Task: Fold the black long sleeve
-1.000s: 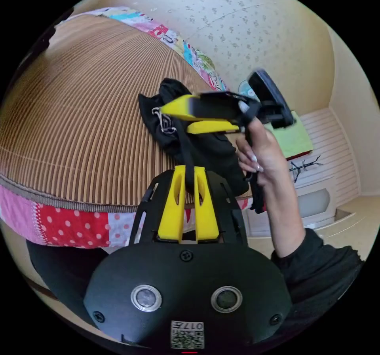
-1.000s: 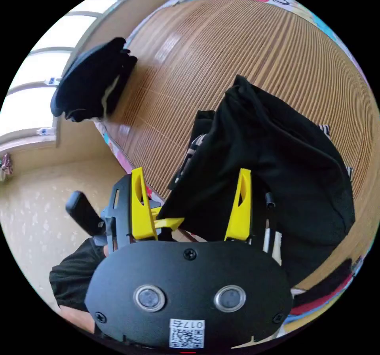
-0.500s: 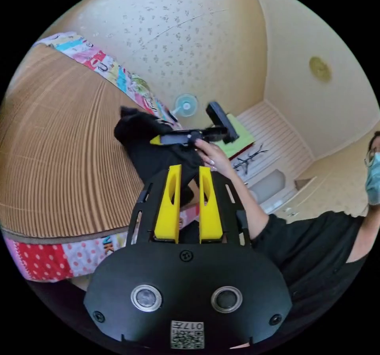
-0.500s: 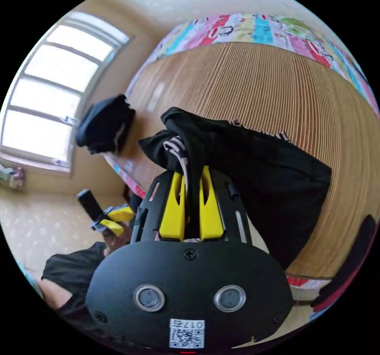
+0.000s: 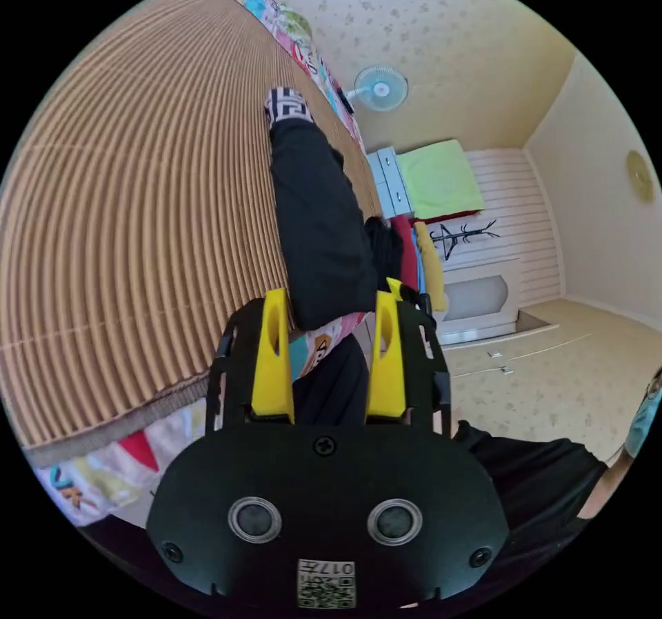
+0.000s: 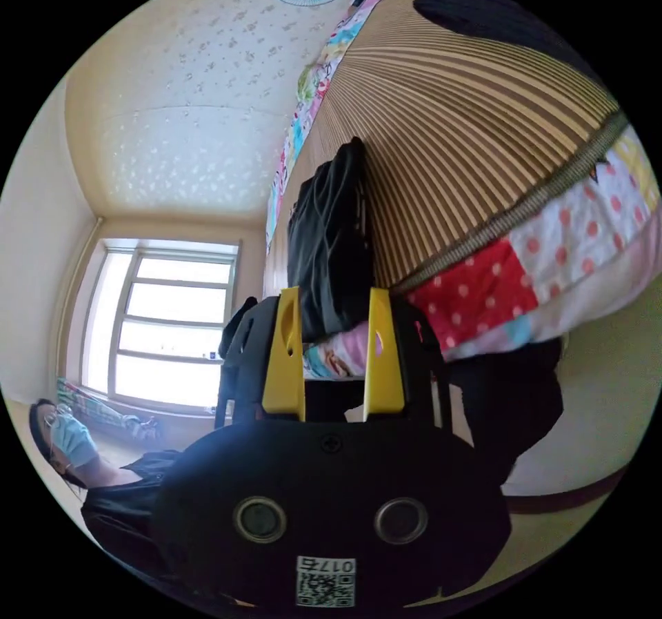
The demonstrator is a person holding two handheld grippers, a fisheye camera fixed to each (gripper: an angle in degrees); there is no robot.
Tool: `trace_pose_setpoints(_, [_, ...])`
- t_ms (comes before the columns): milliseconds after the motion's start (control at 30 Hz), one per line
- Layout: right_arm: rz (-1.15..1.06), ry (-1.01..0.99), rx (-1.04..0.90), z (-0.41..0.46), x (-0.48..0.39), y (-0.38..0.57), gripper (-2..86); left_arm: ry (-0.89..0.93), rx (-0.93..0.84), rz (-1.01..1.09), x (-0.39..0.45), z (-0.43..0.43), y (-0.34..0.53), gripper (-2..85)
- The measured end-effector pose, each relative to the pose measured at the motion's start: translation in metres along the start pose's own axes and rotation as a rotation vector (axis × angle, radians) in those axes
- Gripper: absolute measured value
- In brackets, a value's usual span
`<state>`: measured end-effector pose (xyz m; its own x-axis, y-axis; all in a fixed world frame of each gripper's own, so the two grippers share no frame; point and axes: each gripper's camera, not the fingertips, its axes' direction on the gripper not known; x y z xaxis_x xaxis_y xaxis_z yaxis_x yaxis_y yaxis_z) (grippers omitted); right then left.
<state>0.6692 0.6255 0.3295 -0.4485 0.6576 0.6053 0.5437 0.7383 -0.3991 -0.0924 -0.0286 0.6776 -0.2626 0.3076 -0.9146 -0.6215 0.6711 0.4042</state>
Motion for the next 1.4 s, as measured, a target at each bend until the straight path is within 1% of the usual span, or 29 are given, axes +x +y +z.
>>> trace_pose_setpoints(33, [0.009,-0.048,0.024,-0.010,0.003,0.026,15.3,-0.016,-0.030,-0.021,-0.004,0.010,-0.002,9.5])
trace_pose_setpoints(100, [0.046,-0.108,0.041,-0.017,0.008,0.062,17.4,-0.029,-0.058,-0.058,-0.010,0.019,-0.001,5.6])
trace_pose_setpoints(133, [0.068,-0.149,0.045,-0.017,0.011,0.082,19.2,0.009,-0.060,-0.058,-0.010,0.021,0.003,4.4])
trace_pose_setpoints(200, [0.112,-0.228,0.040,-0.013,0.017,0.105,22.1,0.096,-0.072,-0.065,-0.006,0.023,0.013,4.0])
trace_pose_setpoints(233, [0.135,-0.302,0.037,-0.007,0.021,0.114,22.8,0.143,-0.077,-0.068,0.001,0.023,0.023,3.8])
trace_pose_setpoints(267, [0.141,-0.378,0.041,-0.001,0.024,0.118,23.2,0.159,-0.079,-0.068,0.005,0.023,0.028,3.8])
trace_pose_setpoints(367, [0.144,-0.477,0.023,0.021,0.022,0.110,22.6,0.226,-0.086,-0.055,0.032,0.018,0.063,3.7])
trace_pose_setpoints(400, [0.140,-0.490,0.023,0.024,0.020,0.107,19.1,0.242,-0.089,-0.033,0.045,0.015,0.077,3.7])
trace_pose_setpoints(467, [0.177,-0.562,0.028,0.034,0.014,0.093,6.8,0.240,-0.111,0.012,0.064,0.010,0.095,3.9])
trace_pose_setpoints(500, [0.196,-0.579,0.029,0.035,0.011,0.090,4.1,0.226,-0.130,0.047,0.075,0.006,0.104,4.4])
trace_pose_setpoints(533, [0.162,-0.609,0.042,0.033,-0.004,0.081,3.0,0.224,-0.126,0.098,0.086,-0.005,0.112,5.1])
trace_pose_setpoints(600, [0.065,-0.567,0.032,0.020,-0.040,0.059,1.9,0.241,-0.091,0.179,0.099,-0.028,0.119,5.2])
trace_pose_setpoints(667, [-0.084,-0.497,0.030,-0.012,-0.100,0.020,1.0,0.180,-0.050,0.228,0.106,-0.054,0.126,5.4])
trace_pose_setpoints(733, [-0.186,-0.496,0.069,-0.049,-0.142,-0.010,0.7,0.034,0.019,0.264,0.109,-0.084,0.137,5.5])
trace_pose_setpoints(800, [-0.290,-0.486,0.130,-0.097,-0.182,-0.036,0.5,-0.029,0.042,0.260,0.104,-0.097,0.144,5.3])
trace_pose_setpoints(867, [-0.385,-0.436,0.217,-0.171,-0.222,-0.063,0.4,-0.053,0.055,0.233,0.094,-0.103,0.149,4.5])
trace_pose_setpoints(900, [-0.395,-0.416,0.244,-0.190,-0.228,-0.068,0.4,-0.059,0.072,0.202,0.085,-0.105,0.153,4.1])
trace_pose_setpoints(967, [-0.405,-0.308,0.367,-0.262,-0.237,-0.077,0.4,-0.048,0.096,0.153,0.071,-0.106,0.159,3.9])
trace_pose_setpoints(1033, [-0.368,-0.227,0.445,-0.307,-0.221,-0.078,0.5,-0.035,0.114,0.100,0.054,-0.100,0.167,4.1])
trace_pose_setpoints(1100, [-0.283,-0.162,0.517,-0.341,-0.186,-0.072,0.7,-0.046,0.106,0.066,0.043,-0.092,0.170,4.5])
trace_pose_setpoints(1167, [-0.118,-0.039,0.590,-0.367,-0.119,-0.052,0.9,-0.053,0.093,0.046,0.035,-0.083,0.172,5.4])
trace_pose_setpoints(1200, [-0.060,-0.001,0.599,-0.371,-0.101,-0.047,1.0,-0.058,0.085,0.036,0.032,-0.076,0.172,6.1])
trace_pose_setpoints(1233, [0.072,0.058,0.603,-0.374,-0.064,-0.037,1.2,-0.063,0.080,0.029,0.029,-0.070,0.171,6.3])
trace_pose_setpoints(1267, [0.064,-0.055,0.612,-0.377,-0.033,-0.027,1.4,-0.065,0.077,0.025,0.028,-0.066,0.170,6.3])
trace_pose_setpoints(1333, [0.055,-0.265,0.644,-0.380,-0.004,-0.011,1.9,-0.073,0.056,0.012,0.026,-0.051,0.166,6.4])
trace_pose_setpoints(1400, [0.050,-0.262,0.651,-0.379,-0.004,0.002,2.7,-0.078,0.041,0.009,0.026,-0.039,0.161,6.5])
